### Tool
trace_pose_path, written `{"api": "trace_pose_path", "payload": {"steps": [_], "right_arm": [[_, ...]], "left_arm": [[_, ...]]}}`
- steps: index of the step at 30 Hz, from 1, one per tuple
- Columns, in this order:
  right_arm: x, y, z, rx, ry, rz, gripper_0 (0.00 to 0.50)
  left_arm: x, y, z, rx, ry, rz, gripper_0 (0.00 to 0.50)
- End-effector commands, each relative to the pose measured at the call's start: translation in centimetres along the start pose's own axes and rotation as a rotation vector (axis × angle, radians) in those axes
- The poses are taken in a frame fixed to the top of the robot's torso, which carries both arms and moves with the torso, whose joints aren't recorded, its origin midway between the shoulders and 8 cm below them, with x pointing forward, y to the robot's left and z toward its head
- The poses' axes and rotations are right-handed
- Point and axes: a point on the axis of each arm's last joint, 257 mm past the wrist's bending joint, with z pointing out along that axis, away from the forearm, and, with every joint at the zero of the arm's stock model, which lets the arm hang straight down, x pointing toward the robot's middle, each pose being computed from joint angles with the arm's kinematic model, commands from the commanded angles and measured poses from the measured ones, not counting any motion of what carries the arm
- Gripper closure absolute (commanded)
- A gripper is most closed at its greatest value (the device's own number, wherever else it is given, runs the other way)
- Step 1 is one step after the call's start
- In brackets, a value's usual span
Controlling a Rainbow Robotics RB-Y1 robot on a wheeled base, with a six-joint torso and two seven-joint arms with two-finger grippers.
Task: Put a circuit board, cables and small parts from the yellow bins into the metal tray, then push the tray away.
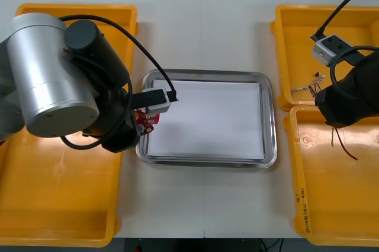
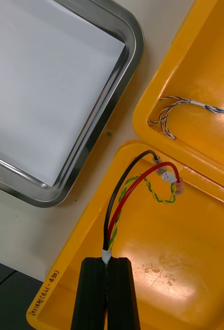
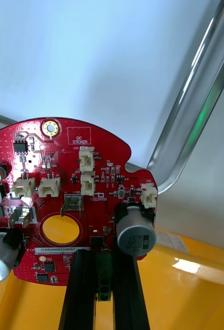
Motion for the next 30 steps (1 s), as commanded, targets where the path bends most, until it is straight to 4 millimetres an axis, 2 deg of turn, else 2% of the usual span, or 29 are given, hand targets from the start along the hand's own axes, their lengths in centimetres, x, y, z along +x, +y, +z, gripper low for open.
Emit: {"api": "trace_pose_path", "payload": {"steps": [1,5,17,30], "right_arm": [[-1.0,0.8,-0.8,-0.002,-0.028,-0.022,0.500],[-0.9,0.9,-0.8,-0.004,-0.027,-0.023,0.500],[-0.9,1.0,-0.8,-0.008,-0.027,-0.024,0.500],[-0.9,1.0,-0.8,-0.007,-0.028,-0.023,0.500]], "left_arm": [[-3.8,0.3,-0.3,-0.022,-0.032,-0.100,0.500],[-5.3,0.3,0.7,-0.027,-0.023,-0.102,0.500],[-7.8,-0.2,4.3,-0.033,-0.034,-0.105,0.500],[-7.7,-1.6,6.7,-0.020,-0.026,-0.116,0.500]]}}
